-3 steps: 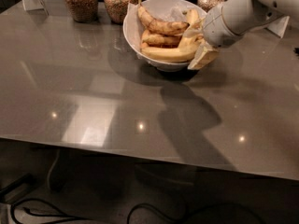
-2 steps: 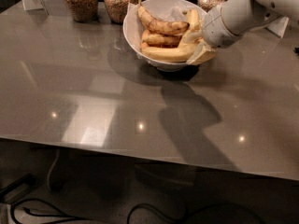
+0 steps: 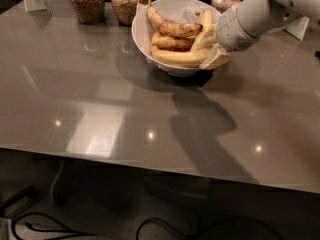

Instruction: Pick banana from white bowl

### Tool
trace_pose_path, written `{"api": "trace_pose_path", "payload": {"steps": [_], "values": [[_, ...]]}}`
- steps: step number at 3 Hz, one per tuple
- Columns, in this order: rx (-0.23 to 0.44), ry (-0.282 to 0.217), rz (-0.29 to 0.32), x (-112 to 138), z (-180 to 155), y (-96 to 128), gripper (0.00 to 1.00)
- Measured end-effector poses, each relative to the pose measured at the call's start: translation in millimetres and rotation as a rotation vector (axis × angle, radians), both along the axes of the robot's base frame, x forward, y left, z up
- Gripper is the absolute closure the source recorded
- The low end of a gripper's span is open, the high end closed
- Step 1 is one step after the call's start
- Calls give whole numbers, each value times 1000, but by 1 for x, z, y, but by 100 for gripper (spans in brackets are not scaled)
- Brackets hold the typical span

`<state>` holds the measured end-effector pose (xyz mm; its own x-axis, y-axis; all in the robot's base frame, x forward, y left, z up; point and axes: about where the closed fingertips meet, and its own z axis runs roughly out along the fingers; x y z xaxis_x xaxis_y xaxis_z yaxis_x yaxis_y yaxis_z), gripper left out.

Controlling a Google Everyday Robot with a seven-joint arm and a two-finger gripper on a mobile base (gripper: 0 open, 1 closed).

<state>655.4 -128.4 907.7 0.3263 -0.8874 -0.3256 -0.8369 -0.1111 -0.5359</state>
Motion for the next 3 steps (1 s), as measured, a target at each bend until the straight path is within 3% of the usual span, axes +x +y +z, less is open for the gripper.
{"api": "trace_pose_path", "payload": {"steps": [1, 3], "values": [[-2, 0, 16, -2, 8, 1, 100], [49, -48, 4, -5, 50, 0, 100]]}}
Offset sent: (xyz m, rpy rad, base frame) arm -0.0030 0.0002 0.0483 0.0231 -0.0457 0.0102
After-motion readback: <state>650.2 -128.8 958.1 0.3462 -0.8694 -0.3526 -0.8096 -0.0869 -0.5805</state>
